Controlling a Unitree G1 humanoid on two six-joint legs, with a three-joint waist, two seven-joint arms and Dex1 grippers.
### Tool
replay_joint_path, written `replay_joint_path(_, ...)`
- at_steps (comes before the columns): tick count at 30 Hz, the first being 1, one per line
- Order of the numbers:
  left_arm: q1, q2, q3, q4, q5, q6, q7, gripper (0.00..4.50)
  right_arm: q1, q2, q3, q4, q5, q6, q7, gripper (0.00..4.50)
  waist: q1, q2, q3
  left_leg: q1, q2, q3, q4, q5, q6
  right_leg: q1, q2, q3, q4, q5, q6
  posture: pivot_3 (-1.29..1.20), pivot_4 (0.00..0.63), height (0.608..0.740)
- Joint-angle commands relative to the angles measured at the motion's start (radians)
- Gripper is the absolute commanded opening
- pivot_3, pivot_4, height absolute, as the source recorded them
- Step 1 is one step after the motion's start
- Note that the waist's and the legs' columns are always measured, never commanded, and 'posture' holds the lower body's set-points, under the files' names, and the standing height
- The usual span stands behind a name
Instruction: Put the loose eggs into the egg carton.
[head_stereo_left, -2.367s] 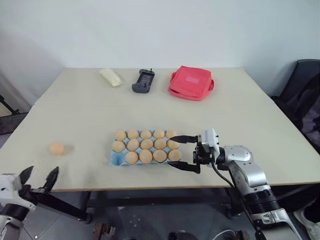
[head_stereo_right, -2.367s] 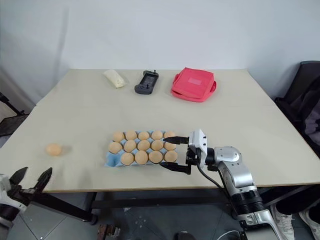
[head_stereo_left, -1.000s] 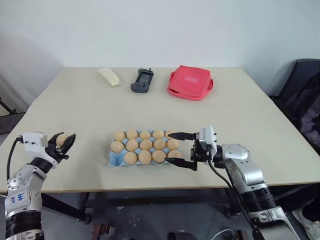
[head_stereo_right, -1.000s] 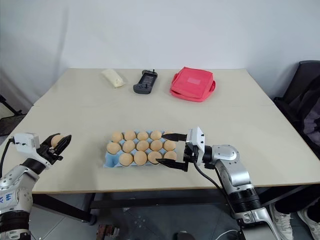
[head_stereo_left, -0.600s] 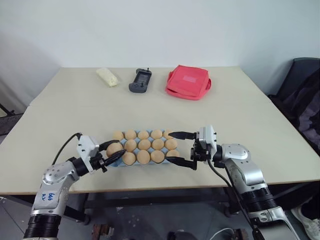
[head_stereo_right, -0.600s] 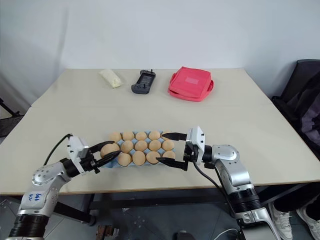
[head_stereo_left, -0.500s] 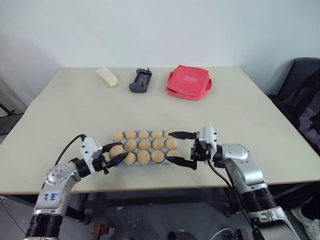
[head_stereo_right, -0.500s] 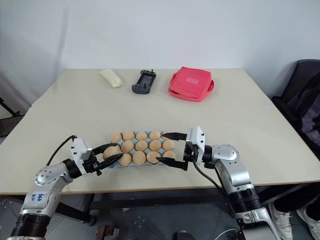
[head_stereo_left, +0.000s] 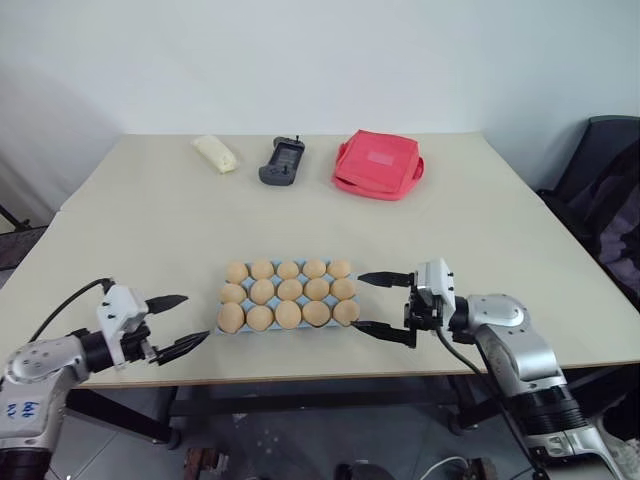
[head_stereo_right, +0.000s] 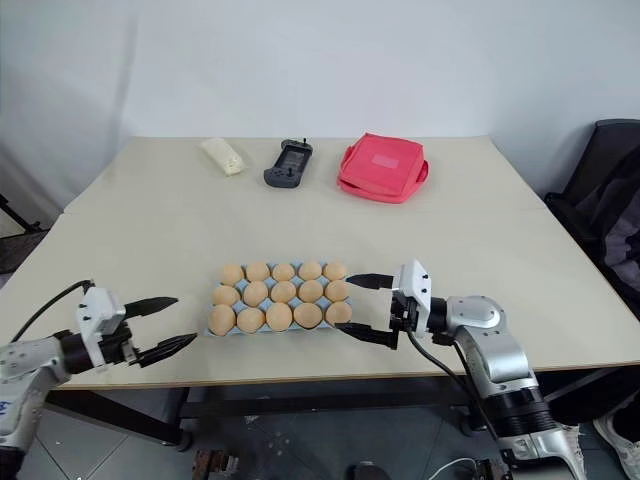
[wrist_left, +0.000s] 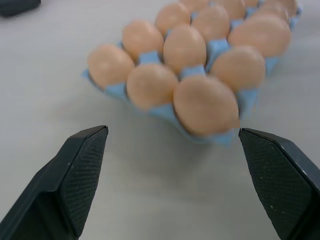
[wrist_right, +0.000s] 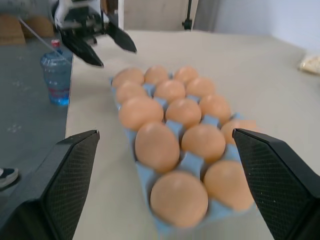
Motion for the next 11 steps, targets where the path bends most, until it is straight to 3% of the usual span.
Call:
replay_joint_path(1, 0.015, 0.024, 0.065, 0.007, -0.003, -0.028, 0.002, 4.46, 0.024, -0.042, -0.04, -0.031, 0.021, -0.004, 0.026, 4.5, 0.001, 0.0, 0.0, 0.0, 0.0, 0.0, -0.001, 0.0, 0.0, 0.0, 0.0, 0.0, -0.001, 0.0, 0.0, 0.0, 0.15, 0.74)
replay_joint_path(11, 0.041, -0.005, 0.11, -0.03, 0.003, -0.004, 0.108, 4.46, 0.061, -0.088, -0.086, 0.005, 0.022, -0.014, 0.034, 4.5, 0.0, 0.0, 0.0, 0.0, 0.0, 0.0, -0.005, 0.0, 0.001, 0.0, 0.0, 0.0, -0.005, 0.0, 0.0, 0.0, 0.15, 0.74)
